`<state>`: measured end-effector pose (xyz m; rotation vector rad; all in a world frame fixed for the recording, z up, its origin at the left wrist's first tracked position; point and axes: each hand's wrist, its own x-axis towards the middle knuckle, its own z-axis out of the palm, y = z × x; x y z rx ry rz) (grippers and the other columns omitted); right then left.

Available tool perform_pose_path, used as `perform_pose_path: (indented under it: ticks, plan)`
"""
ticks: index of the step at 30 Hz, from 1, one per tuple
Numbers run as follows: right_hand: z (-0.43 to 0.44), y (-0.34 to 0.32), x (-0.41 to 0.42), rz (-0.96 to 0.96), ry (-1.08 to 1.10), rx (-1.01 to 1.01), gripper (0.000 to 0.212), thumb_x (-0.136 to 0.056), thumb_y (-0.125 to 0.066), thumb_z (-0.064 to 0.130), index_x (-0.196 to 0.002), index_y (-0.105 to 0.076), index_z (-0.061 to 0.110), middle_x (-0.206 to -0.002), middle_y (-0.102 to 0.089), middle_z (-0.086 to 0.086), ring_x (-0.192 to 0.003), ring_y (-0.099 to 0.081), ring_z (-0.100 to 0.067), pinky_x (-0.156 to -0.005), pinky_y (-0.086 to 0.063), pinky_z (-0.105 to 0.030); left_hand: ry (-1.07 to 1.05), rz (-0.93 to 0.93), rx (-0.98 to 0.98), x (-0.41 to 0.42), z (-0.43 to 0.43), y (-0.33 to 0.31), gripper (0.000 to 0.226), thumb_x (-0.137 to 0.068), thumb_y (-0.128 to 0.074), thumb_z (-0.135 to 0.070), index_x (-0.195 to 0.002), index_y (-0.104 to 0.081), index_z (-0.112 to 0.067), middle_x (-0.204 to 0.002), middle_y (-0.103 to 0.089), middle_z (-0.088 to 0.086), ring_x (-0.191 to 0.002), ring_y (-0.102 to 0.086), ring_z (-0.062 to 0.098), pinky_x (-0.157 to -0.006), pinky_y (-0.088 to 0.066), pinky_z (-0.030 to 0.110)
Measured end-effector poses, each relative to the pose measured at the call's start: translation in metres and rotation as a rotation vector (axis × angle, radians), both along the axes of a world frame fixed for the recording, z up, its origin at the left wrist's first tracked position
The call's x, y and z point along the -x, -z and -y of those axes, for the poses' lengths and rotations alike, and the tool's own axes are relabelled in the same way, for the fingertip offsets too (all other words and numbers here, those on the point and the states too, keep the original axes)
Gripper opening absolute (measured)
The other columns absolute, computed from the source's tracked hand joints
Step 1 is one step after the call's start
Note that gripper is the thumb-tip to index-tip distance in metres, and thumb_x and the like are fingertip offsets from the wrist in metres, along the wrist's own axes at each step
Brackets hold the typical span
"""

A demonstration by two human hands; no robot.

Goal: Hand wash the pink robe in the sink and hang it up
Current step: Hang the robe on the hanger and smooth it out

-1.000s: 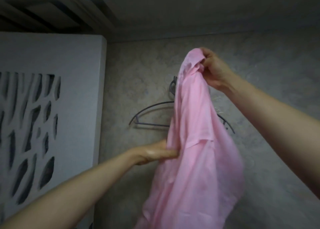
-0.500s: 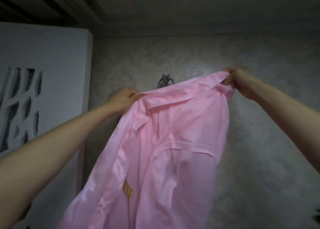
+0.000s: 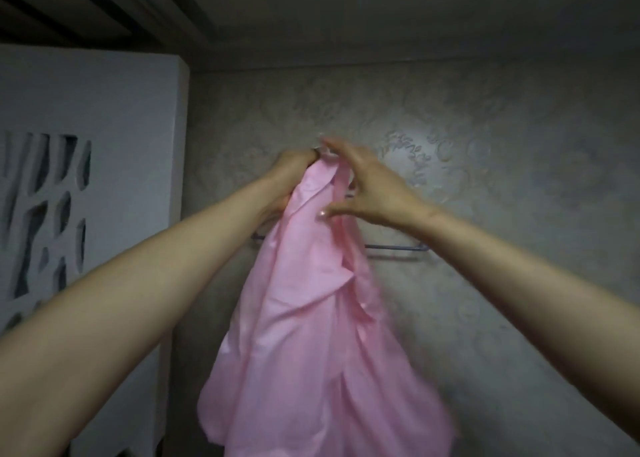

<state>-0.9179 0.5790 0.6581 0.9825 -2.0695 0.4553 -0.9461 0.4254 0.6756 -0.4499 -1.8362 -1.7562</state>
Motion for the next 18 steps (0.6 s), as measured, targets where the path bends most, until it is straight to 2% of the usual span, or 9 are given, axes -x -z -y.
perform_pose_path:
  ticks: [2,4,6,7,9,11,13,16,18]
  plan:
    - [0.014,-0.001,0.017,-0.100,-0.085,0.174,0.050,-0.067,-0.073,0.022,-0.116,-0.061,0.022,-0.105,-0.068,-0.002,-0.093,-0.063,-0.014,-0.078,-0.050,-0.030,-0.061,-0.046,0.091,0.000,-0.004,0.000,0.012,-0.079,-0.061,-0.022,-0.070,-0.064,-0.015,-0.080,-0.064,0.002,-0.079,-0.059,0.013,-0.074,-0.047,0.027]
    - [0.013,-0.012,0.033,-0.045,-0.152,0.438,0.012,-0.069,-0.065,0.009,-0.080,-0.069,0.012,-0.070,-0.067,0.001,-0.064,-0.058,0.000,-0.061,-0.045,-0.021,-0.091,-0.104,0.219,-0.007,0.005,0.005,0.016,-0.068,-0.065,-0.035,-0.073,-0.063,-0.020,-0.069,-0.063,-0.012,-0.069,-0.057,0.004,-0.064,-0.044,0.017]
    - [0.008,-0.027,0.045,0.158,-0.169,0.707,0.022,-0.069,-0.057,-0.007,-0.063,-0.067,0.012,-0.055,-0.060,0.007,-0.051,-0.052,0.003,-0.055,-0.043,-0.018,-0.084,-0.067,0.361,-0.019,0.016,0.014,0.038,-0.073,-0.071,-0.042,-0.102,-0.056,-0.023,-0.082,-0.061,-0.014,-0.074,-0.057,0.002,-0.061,-0.046,0.013]
    - [0.009,-0.032,0.049,0.233,-0.181,0.799,0.029,-0.069,-0.053,-0.011,-0.059,-0.065,0.013,-0.052,-0.059,0.007,-0.051,-0.052,-0.002,-0.055,-0.043,-0.018,-0.098,-0.043,0.449,-0.023,0.019,0.021,0.053,-0.075,-0.072,-0.045,-0.116,-0.045,-0.024,-0.094,-0.057,-0.011,-0.082,-0.057,0.004,-0.065,-0.047,0.015]
    - [0.015,-0.038,0.050,0.266,-0.181,0.842,0.031,-0.067,-0.047,-0.012,-0.056,-0.063,0.013,-0.049,-0.057,0.007,-0.054,-0.052,-0.009,-0.055,-0.043,-0.021,-0.260,-0.115,0.692,-0.023,0.020,0.042,0.075,-0.074,-0.075,-0.045,-0.130,-0.030,-0.023,-0.114,-0.049,-0.007,-0.098,-0.055,0.012,-0.079,-0.047,0.024]
    - [0.024,-0.043,0.045,0.217,-0.171,0.817,0.029,-0.066,-0.044,-0.009,-0.057,-0.062,0.012,-0.055,-0.056,0.002,-0.056,-0.052,-0.010,-0.055,-0.041,-0.022,-0.422,-0.215,0.735,-0.015,0.023,0.074,0.080,-0.075,-0.074,-0.040,-0.134,-0.025,-0.017,-0.127,-0.044,-0.001,-0.109,-0.051,0.015,-0.091,-0.043,0.029]
    - [0.023,-0.049,0.042,0.192,-0.197,0.845,0.027,-0.061,-0.044,-0.002,-0.052,-0.060,0.017,-0.061,-0.059,-0.003,-0.061,-0.056,-0.013,-0.057,-0.043,-0.023,-0.458,-0.233,0.601,-0.009,0.035,0.104,0.071,-0.074,-0.074,-0.039,-0.126,-0.033,-0.013,-0.121,-0.048,0.001,-0.102,-0.052,0.013,-0.089,-0.044,0.029]
    - [0.007,-0.055,0.046,0.177,-0.159,0.864,0.026,-0.063,-0.047,-0.001,-0.055,-0.062,0.019,-0.064,-0.062,-0.004,-0.066,-0.058,-0.016,-0.058,-0.045,-0.025,-0.470,-0.233,0.628,-0.005,0.066,0.119,0.037,-0.076,-0.066,-0.047,-0.085,-0.050,-0.015,-0.079,-0.052,-0.001,-0.069,-0.049,0.010,-0.063,-0.038,0.030]
    - [-0.007,-0.054,0.050,0.229,-0.078,0.785,0.030,-0.068,-0.053,-0.006,-0.058,-0.064,0.020,-0.051,-0.059,0.005,-0.056,-0.053,-0.013,-0.047,-0.042,-0.018,-0.377,-0.199,0.552,-0.008,0.085,0.103,0.035,-0.085,-0.066,-0.033,-0.062,-0.045,-0.016,-0.060,-0.040,-0.001,-0.050,-0.037,-0.001,-0.053,-0.028,0.023]
